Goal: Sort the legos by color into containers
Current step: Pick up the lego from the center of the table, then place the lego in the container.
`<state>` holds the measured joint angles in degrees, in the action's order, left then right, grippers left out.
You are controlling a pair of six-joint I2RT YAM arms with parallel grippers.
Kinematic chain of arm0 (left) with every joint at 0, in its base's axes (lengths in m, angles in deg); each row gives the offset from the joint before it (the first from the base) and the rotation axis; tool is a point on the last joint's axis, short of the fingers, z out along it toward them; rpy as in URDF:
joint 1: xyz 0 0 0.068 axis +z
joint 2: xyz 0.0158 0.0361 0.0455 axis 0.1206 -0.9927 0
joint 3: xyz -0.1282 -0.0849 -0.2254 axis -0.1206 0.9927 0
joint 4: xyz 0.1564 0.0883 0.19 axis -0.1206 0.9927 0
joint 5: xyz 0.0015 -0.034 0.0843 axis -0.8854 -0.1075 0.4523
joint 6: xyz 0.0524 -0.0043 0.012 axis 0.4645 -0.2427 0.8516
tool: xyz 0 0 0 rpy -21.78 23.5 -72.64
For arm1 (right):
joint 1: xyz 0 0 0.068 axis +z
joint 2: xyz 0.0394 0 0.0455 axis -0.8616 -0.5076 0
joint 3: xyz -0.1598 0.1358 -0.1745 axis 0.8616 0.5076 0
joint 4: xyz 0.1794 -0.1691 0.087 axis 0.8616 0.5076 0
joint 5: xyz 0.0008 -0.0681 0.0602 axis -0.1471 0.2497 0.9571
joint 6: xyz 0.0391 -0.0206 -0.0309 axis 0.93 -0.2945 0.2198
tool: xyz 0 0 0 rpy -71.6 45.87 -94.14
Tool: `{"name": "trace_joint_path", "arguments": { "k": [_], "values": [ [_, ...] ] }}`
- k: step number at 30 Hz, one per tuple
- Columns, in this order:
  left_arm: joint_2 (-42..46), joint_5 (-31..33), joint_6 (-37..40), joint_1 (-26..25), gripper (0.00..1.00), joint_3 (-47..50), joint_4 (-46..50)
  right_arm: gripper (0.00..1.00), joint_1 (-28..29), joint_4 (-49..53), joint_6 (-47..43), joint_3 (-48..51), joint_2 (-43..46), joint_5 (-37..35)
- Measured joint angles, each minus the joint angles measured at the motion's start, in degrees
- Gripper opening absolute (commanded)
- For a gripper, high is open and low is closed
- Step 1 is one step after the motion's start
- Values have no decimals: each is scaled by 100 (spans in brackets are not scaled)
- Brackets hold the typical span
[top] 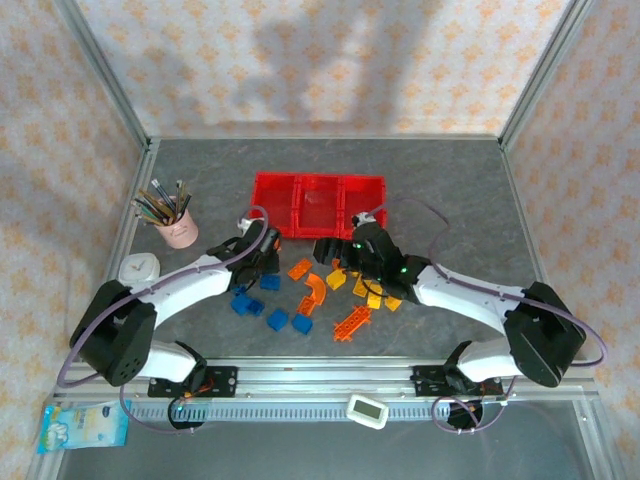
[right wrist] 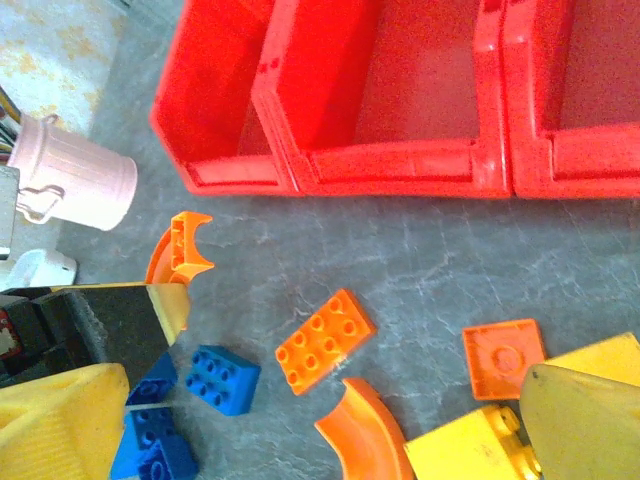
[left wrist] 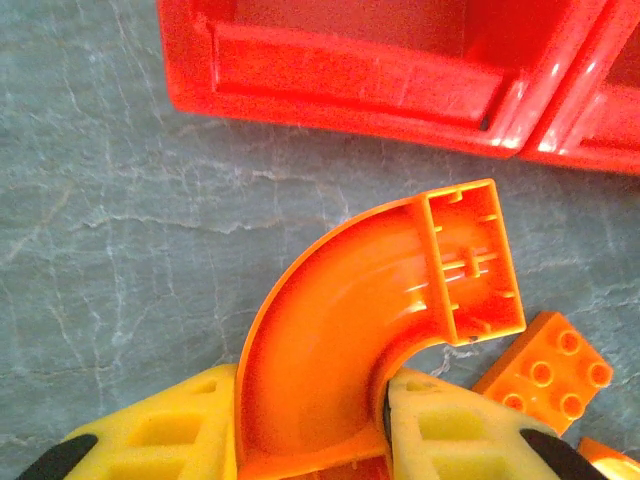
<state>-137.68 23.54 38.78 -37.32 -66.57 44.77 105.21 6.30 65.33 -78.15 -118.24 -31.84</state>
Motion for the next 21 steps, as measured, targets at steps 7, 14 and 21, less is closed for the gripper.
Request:
{"name": "trace_joint_path", "arguments": {
  "k": [7,14,21],
  "values": [
    [-308,304,72,267,26,-885,15,100,-94,-28,-4,-271,-39,-2],
    [-1414,319,175,793,26,-1888,-199,100,-376,-76,-92,-461,-291,20],
    [-2380,323,286,981,29,-2752,-240,100,-522,-122,-175,-662,-433,87]
  ]
}}
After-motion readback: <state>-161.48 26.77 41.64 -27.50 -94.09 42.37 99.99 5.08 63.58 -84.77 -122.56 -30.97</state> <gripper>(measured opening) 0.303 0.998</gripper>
